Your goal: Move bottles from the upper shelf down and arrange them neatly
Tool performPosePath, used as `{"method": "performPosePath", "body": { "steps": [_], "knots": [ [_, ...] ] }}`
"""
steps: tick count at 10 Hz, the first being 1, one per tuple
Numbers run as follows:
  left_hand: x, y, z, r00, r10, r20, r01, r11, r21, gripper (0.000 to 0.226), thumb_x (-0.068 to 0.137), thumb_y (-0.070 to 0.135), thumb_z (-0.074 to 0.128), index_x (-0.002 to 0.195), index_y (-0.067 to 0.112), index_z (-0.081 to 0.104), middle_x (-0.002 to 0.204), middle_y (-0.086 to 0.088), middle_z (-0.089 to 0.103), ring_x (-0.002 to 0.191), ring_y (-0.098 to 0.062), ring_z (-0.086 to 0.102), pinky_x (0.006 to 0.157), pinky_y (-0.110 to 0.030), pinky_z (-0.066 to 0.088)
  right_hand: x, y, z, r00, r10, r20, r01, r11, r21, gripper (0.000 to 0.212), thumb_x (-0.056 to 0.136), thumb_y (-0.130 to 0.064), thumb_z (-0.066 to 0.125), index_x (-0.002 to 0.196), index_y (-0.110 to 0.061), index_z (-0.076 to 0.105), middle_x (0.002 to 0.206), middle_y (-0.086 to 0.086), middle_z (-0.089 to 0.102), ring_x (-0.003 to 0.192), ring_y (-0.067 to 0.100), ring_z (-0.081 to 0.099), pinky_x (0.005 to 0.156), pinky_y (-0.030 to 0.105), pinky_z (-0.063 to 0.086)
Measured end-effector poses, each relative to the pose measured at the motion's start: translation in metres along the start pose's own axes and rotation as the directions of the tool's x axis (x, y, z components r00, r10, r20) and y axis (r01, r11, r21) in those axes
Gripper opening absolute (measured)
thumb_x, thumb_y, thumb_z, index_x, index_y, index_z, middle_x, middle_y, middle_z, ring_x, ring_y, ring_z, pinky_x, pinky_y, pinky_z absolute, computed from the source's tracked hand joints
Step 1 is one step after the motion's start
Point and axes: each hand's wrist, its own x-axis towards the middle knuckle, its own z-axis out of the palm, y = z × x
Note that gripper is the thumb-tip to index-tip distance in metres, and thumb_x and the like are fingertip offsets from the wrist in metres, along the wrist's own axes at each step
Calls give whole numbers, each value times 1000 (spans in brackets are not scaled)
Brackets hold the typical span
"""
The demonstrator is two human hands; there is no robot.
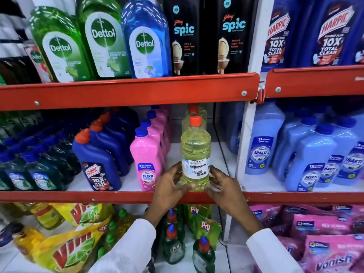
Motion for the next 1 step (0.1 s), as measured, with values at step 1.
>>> {"method": "performPosePath", "body": {
  "steps": [1],
  "knots": [
    [-12,21,-12,983,107,-149,-80,980,180,76,75,34,87,142,22,54,136,4,68,119,-12,66,108,-37,54,-18,-7,-19,939,9,-343,19,997,78,54,79,-17,82,128,-26,62,121,-4,72,101,13,72,86,30,61]
  ]
}}
